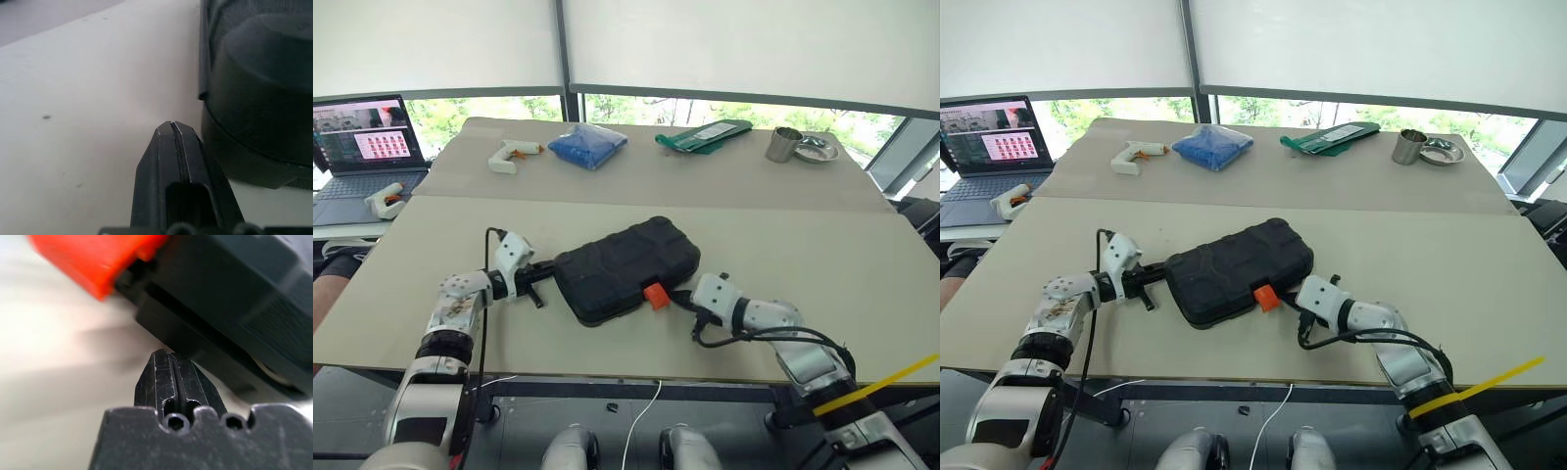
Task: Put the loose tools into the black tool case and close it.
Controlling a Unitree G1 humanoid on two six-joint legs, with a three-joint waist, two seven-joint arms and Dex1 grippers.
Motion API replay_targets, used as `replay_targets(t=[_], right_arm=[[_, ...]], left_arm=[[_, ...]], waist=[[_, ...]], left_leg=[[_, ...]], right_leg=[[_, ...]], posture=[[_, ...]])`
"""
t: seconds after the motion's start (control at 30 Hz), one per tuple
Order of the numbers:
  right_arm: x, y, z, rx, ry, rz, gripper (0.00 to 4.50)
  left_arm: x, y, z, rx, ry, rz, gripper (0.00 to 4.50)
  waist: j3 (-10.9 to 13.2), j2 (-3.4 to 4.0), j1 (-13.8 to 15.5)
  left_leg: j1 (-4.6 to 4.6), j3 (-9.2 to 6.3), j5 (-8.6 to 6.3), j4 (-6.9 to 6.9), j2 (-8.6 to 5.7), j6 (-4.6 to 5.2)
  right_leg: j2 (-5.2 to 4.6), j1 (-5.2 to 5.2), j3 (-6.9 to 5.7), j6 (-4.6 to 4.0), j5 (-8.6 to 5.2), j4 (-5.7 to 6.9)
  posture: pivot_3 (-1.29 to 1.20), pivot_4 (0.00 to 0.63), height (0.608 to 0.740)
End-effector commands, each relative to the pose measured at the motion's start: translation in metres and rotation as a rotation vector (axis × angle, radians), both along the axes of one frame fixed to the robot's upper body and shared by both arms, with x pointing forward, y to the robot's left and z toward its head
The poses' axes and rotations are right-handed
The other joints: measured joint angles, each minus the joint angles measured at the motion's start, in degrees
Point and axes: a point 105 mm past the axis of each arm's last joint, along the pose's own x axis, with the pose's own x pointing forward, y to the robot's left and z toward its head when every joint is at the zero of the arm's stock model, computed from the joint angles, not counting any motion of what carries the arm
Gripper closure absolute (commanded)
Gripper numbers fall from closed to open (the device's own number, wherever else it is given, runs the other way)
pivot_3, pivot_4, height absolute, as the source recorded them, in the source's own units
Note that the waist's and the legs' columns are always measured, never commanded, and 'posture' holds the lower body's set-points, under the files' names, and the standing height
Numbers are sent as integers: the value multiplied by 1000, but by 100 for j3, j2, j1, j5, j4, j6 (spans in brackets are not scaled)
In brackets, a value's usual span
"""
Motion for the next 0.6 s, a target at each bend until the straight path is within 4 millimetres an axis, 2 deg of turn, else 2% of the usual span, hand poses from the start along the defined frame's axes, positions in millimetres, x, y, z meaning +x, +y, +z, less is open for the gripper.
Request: replay_targets(t=[0.03, 0.1, 0.17, 0.23, 0.33, 0.4, 0.47, 0.6], right_arm=[[-1, -11, 7, 9, 4, -15, 4490], [-7, -15, 6, 10, 26, -6, 4490], [-16, -22, 8, 42, 54, -12, 4490], [-26, -24, 9, 79, 91, -3, 4490], [-43, -20, 17, 143, 103, 44, 4490], [-49, -17, 28, 203, 79, 64, 4490], [-55, -11, 39, 240, 49, 105, 4490], [-64, -4, 41, 150, 29, 165, 4490]], left_arm=[[7, 22, 31, -72, -107, 114, 4500], [5, 21, 59, -172, -193, 84, 4500], [7, 13, 76, -165, -194, 51, 4500], [5, -9, 85, -105, -174, -53, 4500], [-10, -65, 96, -92, -170, -274, 4500], [-20, -95, 88, -35, -154, -390, 4500], [-30, -117, 72, 64, -140, -477, 4500], [-31, -141, 46, 150, -86, -484, 4500]], waist=[[0, 0, -2], [0, 0, 3], [0, -1, 32], [0, -1, 65], [0, -1, 110], [0, 0, 120], [0, 0, 117], [0, 0, 44]], left_leg=[[0, 0, 0, -2, 0, 0], [0, 1, -1, -6, -2, 1], [-7, -3, -1, -7, -4, 2], [-11, -5, -3, -7, -6, 4], [-12, -4, -4, -7, -10, 6], [-11, -4, -5, -6, -10, 7], [-10, -3, -5, -5, -14, 8], [-5, -3, -1, -7, -12, 0]], right_leg=[[0, 0, 0, 0, 0, -1], [0, 1, 0, 3, -2, -3], [0, 0, -2, 8, -6, -3], [-1, 1, -3, 11, -8, -5], [-1, 6, -3, 17, -11, -9], [-1, 11, -3, 19, -12, -14], [-1, 10, 2, 20, -13, -14], [11, 5, 6, 20, -14, -12]], posture=[[0, 150, 739], [0, 150, 739], [0, 150, 739], [0, 150, 739], [0, 150, 739], [0, 150, 739], [0, 150, 739], [0, 150, 739]])
